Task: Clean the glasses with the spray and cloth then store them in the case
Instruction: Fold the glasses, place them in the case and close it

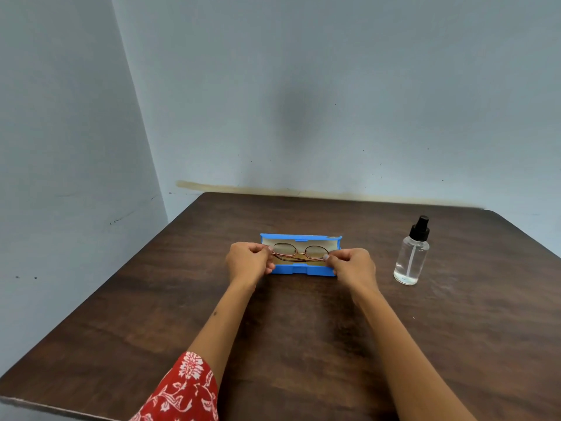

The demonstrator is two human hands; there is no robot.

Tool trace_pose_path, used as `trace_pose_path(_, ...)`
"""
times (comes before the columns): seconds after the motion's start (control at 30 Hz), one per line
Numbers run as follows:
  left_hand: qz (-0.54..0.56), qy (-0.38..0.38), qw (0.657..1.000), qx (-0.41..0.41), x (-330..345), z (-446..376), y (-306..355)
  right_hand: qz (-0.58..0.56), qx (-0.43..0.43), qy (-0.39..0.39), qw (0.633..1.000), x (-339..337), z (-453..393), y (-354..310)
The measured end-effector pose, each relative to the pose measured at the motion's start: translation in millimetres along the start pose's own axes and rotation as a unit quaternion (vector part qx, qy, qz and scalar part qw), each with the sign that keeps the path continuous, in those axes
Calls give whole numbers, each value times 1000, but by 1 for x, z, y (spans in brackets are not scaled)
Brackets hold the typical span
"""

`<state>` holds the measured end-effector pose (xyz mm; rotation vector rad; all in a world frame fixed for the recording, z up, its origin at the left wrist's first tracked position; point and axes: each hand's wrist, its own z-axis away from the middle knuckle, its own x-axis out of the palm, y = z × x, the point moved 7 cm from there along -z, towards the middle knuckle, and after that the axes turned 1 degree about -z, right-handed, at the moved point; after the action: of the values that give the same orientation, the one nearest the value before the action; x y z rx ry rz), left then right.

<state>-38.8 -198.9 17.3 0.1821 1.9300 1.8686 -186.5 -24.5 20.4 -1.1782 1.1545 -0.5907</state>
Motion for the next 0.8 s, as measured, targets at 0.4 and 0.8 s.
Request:
trace_pose_path(0.4, -396, 34, 902, 168, 17, 9, 30, 197, -100, 9, 975, 11, -4, -14)
trace_pose_path(0.8, -87, 135, 967, 199, -12, 10, 20, -61, -55, 129, 988, -13, -4, 2)
